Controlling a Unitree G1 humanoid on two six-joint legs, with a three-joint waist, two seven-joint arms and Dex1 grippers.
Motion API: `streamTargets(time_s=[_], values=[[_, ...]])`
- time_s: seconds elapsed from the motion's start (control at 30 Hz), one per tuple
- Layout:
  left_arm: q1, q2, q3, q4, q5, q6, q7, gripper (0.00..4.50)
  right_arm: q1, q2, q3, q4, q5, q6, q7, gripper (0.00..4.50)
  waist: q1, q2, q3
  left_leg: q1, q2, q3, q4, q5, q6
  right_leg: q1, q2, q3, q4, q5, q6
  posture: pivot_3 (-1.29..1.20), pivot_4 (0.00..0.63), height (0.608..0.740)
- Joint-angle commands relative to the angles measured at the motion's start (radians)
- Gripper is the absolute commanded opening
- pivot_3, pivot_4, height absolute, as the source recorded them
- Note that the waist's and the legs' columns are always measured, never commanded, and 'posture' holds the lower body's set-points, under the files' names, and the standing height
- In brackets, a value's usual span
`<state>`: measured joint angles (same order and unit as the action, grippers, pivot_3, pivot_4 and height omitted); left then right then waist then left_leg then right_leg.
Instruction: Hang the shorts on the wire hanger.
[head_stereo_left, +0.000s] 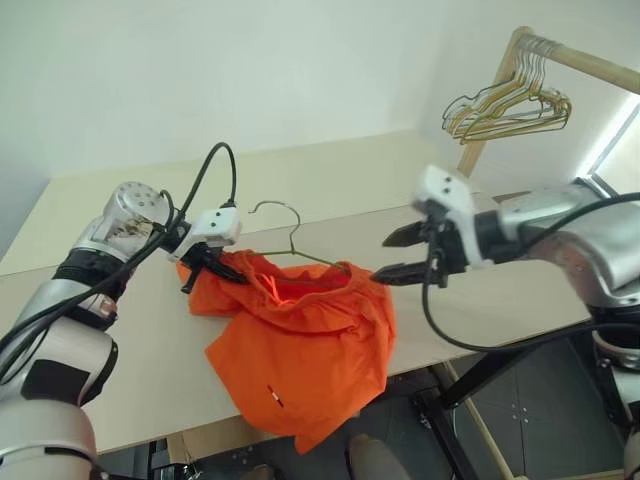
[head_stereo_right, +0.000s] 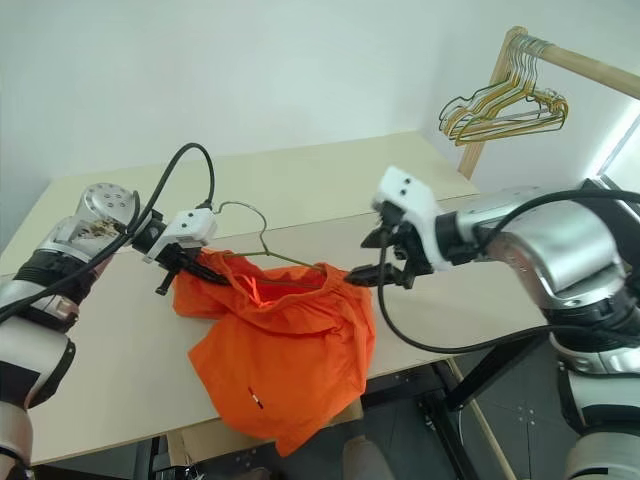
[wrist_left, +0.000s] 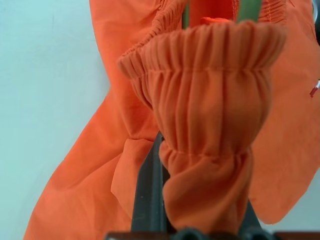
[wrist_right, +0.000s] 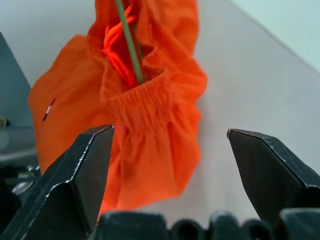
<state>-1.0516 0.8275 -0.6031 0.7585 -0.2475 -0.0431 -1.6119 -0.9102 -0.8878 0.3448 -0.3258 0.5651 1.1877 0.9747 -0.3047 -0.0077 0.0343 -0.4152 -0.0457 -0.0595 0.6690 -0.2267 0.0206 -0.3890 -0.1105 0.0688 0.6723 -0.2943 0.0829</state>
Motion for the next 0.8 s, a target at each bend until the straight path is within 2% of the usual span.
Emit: streamTargets(time_s=[0.03,0.33,0.37,0.43,0.67,0.77,0.8], values=[[-0.029,0.005,0.044,-0.017,-0.024,0.003,-0.003,0.00,-0.042,0.007,0.089,-0.005,-0.095,-0.031,-0.019,4.21,-0.002,0.000,0.000,0.000,-0.001,0.000,0.000,0.000,0.000,0.000,-0.001,0.000,0.001,0.000,0.000,-0.29,0.000,0.740],[-0.017,0.007,0.056,-0.031,-0.025,0.008,-0.003,0.00,-0.112,0.141,0.225,0.162,-0.215,-0.080,0.003,4.21,-0.016,0.000,0.000,0.001,-0.003,-0.001,0.001,0.000,0.000,0.000,-0.002,0.000,0.001,-0.001,0.001,-0.28,0.000,0.740],[-0.016,0.008,0.057,-0.033,-0.026,0.009,-0.003,0.00,-0.120,0.158,0.230,0.179,-0.222,-0.082,0.005,4.05,-0.016,0.000,0.000,0.001,-0.003,-0.001,0.001,0.000,0.000,0.000,-0.001,0.000,0.002,-0.001,0.001,-0.28,0.000,0.740],[-0.016,0.009,0.058,-0.037,-0.029,0.012,-0.003,0.00,-0.131,0.179,0.234,0.196,-0.225,-0.087,0.025,3.67,-0.016,0.000,0.000,0.001,-0.003,-0.001,0.001,0.000,0.000,0.000,-0.002,0.000,0.005,-0.001,0.001,-0.28,0.000,0.740],[-0.022,0.009,0.058,-0.040,-0.029,0.009,-0.003,0.00,-0.131,0.183,0.232,0.190,-0.244,-0.090,0.073,1.21,-0.013,0.000,0.000,0.001,-0.005,-0.003,0.001,0.000,0.001,0.000,-0.002,-0.001,0.006,-0.001,0.001,-0.28,0.000,0.740],[-0.024,0.007,0.056,-0.036,-0.029,-0.004,-0.003,0.00,-0.127,0.187,0.195,0.187,-0.207,-0.064,0.103,0.13,-0.014,0.000,0.000,0.001,-0.005,-0.003,0.001,0.000,0.001,0.000,-0.002,-0.001,0.007,-0.001,0.002,-0.28,0.000,0.740],[-0.024,0.006,0.054,-0.035,-0.034,-0.013,-0.003,0.00,-0.126,0.188,0.181,0.185,-0.191,-0.052,0.115,0.02,-0.015,0.000,0.000,0.001,-0.005,-0.003,0.001,0.000,0.000,0.000,-0.002,-0.001,0.007,-0.001,0.002,-0.28,0.000,0.740]])
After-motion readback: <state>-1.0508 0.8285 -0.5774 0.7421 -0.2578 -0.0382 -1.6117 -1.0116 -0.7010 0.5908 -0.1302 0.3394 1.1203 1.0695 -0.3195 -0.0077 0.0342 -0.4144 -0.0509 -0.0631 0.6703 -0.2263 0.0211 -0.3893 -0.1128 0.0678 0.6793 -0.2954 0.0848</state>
